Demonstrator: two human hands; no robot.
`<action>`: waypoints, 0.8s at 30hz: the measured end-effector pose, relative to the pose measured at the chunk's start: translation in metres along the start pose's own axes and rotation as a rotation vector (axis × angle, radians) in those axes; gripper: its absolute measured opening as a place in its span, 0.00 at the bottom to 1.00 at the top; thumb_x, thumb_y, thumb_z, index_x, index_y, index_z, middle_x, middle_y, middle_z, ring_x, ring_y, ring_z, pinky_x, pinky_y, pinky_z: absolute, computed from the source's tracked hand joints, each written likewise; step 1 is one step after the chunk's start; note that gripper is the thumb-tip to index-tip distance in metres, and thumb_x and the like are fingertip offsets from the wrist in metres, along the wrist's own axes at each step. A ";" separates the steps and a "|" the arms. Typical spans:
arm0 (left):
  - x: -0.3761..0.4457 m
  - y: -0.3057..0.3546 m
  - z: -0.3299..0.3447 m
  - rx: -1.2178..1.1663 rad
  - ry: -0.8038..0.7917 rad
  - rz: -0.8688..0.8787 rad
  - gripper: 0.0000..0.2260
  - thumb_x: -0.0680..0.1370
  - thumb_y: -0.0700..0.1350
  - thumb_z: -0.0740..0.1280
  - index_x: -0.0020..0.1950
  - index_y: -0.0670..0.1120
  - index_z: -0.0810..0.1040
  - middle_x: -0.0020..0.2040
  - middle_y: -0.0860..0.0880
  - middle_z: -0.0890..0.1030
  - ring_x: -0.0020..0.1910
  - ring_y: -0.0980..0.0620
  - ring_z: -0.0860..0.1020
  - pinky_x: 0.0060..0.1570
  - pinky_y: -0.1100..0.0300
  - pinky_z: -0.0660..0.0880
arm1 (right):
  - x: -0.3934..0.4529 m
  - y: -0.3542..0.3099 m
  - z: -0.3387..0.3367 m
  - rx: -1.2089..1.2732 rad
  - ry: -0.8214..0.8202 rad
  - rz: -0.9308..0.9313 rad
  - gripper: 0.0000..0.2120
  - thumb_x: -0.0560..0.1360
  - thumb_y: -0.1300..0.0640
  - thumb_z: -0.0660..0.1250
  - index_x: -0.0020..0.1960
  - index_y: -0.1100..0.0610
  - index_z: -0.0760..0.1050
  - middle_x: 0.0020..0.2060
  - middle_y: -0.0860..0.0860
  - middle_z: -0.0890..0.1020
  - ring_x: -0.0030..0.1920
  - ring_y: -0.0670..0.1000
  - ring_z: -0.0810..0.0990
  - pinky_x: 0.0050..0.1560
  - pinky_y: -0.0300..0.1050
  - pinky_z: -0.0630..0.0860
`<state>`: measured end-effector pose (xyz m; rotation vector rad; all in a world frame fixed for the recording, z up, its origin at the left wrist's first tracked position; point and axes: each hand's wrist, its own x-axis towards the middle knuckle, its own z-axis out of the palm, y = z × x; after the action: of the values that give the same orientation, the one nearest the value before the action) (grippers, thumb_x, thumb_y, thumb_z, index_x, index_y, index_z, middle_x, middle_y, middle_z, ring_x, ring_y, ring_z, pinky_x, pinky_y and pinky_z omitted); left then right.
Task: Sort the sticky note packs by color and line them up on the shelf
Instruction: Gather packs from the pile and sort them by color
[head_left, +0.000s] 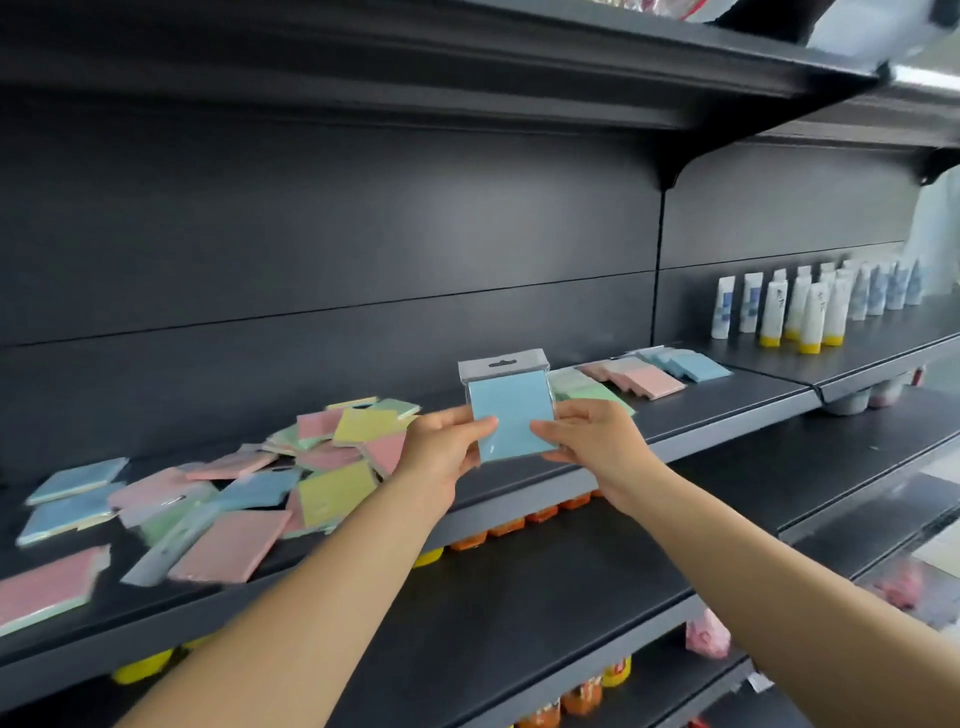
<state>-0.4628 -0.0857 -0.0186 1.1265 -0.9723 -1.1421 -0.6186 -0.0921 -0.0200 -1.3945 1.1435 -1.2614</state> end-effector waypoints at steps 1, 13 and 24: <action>0.008 -0.005 0.018 0.002 -0.010 0.003 0.08 0.74 0.34 0.68 0.51 0.44 0.79 0.48 0.46 0.82 0.47 0.48 0.81 0.46 0.59 0.78 | 0.010 0.005 -0.018 -0.001 0.013 0.003 0.04 0.73 0.63 0.71 0.42 0.56 0.77 0.43 0.49 0.83 0.43 0.46 0.83 0.43 0.38 0.81; 0.121 -0.064 0.266 0.004 0.021 -0.018 0.11 0.74 0.35 0.70 0.56 0.41 0.80 0.52 0.44 0.83 0.52 0.45 0.81 0.52 0.55 0.78 | 0.150 0.049 -0.256 -0.031 -0.022 -0.005 0.04 0.73 0.62 0.70 0.48 0.61 0.80 0.45 0.52 0.85 0.47 0.50 0.84 0.49 0.44 0.81; 0.187 -0.102 0.374 0.149 0.068 0.002 0.08 0.74 0.35 0.68 0.52 0.41 0.81 0.45 0.48 0.82 0.51 0.45 0.80 0.57 0.47 0.77 | 0.225 0.096 -0.349 -0.050 0.095 0.046 0.07 0.72 0.60 0.72 0.49 0.61 0.80 0.46 0.53 0.84 0.48 0.50 0.83 0.42 0.37 0.79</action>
<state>-0.8123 -0.3354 -0.0474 1.2756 -1.0178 -1.0364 -0.9609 -0.3429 -0.0558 -1.3497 1.2727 -1.2854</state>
